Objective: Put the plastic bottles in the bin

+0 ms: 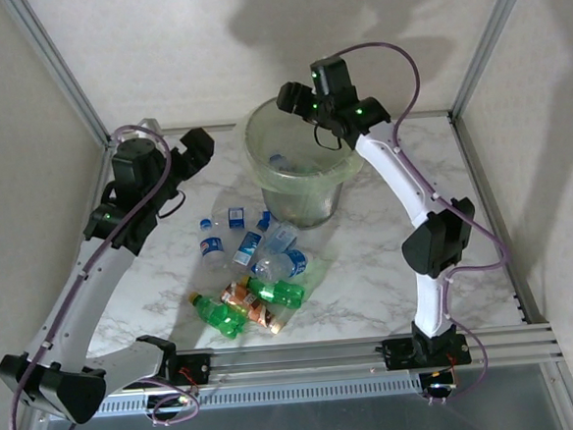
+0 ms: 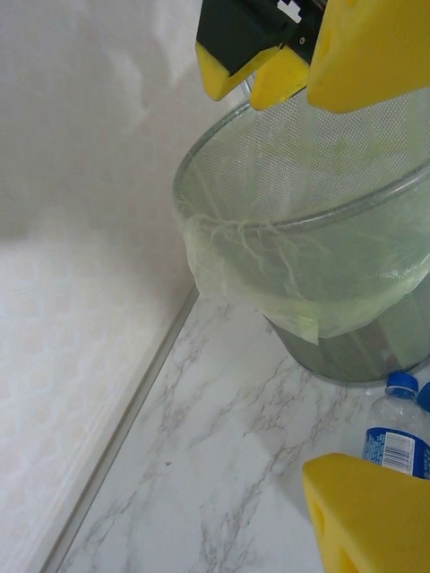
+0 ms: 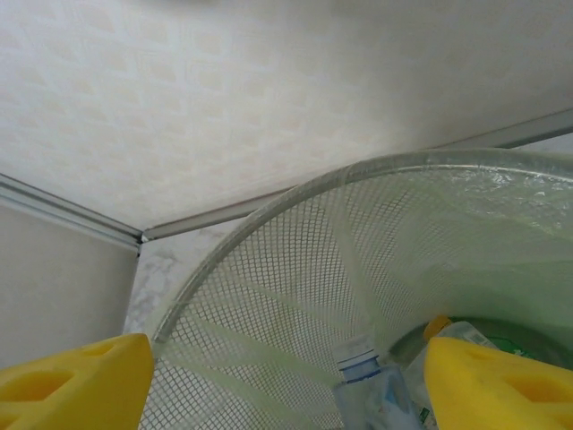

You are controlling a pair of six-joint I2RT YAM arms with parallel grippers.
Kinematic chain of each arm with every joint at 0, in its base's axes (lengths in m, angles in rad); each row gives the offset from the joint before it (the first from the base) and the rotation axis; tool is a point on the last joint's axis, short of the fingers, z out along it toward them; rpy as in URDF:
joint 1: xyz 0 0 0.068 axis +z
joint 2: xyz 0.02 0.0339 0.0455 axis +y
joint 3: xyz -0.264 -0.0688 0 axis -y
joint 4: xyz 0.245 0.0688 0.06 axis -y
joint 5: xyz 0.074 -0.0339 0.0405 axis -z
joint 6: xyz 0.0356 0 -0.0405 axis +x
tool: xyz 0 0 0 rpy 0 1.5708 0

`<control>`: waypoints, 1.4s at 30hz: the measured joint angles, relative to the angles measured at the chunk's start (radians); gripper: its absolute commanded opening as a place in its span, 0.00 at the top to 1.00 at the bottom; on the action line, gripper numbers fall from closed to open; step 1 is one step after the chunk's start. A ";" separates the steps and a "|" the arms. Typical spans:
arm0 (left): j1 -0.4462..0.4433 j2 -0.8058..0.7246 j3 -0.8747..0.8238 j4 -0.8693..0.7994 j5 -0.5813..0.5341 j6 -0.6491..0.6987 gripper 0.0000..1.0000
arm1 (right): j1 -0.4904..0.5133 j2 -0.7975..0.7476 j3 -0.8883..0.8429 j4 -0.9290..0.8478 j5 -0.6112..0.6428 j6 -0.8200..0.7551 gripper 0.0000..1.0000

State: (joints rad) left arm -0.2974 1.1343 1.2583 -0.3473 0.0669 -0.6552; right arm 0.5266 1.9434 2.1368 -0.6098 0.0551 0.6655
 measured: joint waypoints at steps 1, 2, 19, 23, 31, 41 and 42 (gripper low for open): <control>0.000 -0.012 -0.005 -0.003 -0.001 -0.003 0.06 | 0.002 -0.005 0.000 -0.004 0.000 -0.001 0.20; 0.000 -0.026 -0.014 -0.006 -0.003 -0.003 0.06 | 0.006 -0.012 0.000 -0.008 0.002 -0.002 0.20; 0.034 -0.046 -0.336 -0.134 0.003 -0.047 0.05 | 0.386 -0.471 -0.354 -0.037 0.129 -0.059 0.14; 0.038 -0.024 -0.393 -0.159 0.007 -0.027 0.06 | 0.450 -0.528 -0.503 -0.028 0.183 -0.013 0.11; 0.040 0.124 -0.393 -0.152 0.007 0.024 0.09 | 0.535 -0.575 -0.615 -0.023 0.249 0.064 0.11; 0.040 0.226 -0.425 -0.125 0.016 0.051 0.14 | 0.571 -0.578 -0.602 -0.042 0.306 0.098 0.11; 0.040 0.237 -0.426 -0.125 0.016 0.053 0.14 | 0.572 -0.579 -0.600 -0.045 0.315 0.103 0.11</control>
State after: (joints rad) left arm -0.2573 1.3708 0.8318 -0.4721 0.0830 -0.6022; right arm 1.0985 1.3647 1.5372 -0.6548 0.3698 0.7689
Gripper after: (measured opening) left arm 0.864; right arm 0.892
